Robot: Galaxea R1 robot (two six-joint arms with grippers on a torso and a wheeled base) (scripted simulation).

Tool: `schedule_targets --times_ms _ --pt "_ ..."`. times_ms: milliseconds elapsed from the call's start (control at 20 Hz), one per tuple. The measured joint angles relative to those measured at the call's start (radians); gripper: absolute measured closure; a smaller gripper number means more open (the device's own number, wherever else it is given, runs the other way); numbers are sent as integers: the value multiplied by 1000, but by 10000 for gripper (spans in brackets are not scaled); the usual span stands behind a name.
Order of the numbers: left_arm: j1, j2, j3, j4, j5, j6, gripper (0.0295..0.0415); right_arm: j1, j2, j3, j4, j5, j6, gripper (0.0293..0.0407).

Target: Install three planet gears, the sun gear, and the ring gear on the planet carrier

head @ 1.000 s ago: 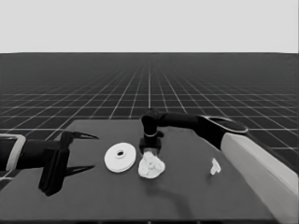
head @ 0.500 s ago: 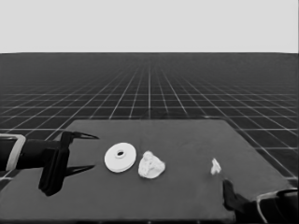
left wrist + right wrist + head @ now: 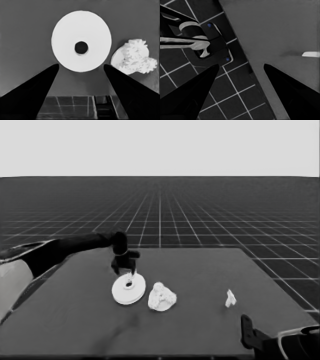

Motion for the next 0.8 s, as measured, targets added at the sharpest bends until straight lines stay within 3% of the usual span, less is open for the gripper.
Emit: schedule_targets --times_ms 100,150,250,600,650,700,800 --pt "2 19 -53 -19 1 12 326 0 0 0 0 0 0 315" --pt "69 35 -95 38 -41 29 326 0 0 0 0 0 0 315" --pt "149 62 -164 85 -88 58 326 0 0 0 0 0 0 315" --pt "180 82 -213 105 -115 80 326 0 0 0 0 0 0 315" --pt "180 82 -213 105 -115 80 350 0 0 0 0 0 0 315" --pt "180 82 -214 105 -115 80 362 0 0 0 0 0 0 315" --pt "180 82 -214 106 -115 80 362 0 0 0 0 0 0 315"
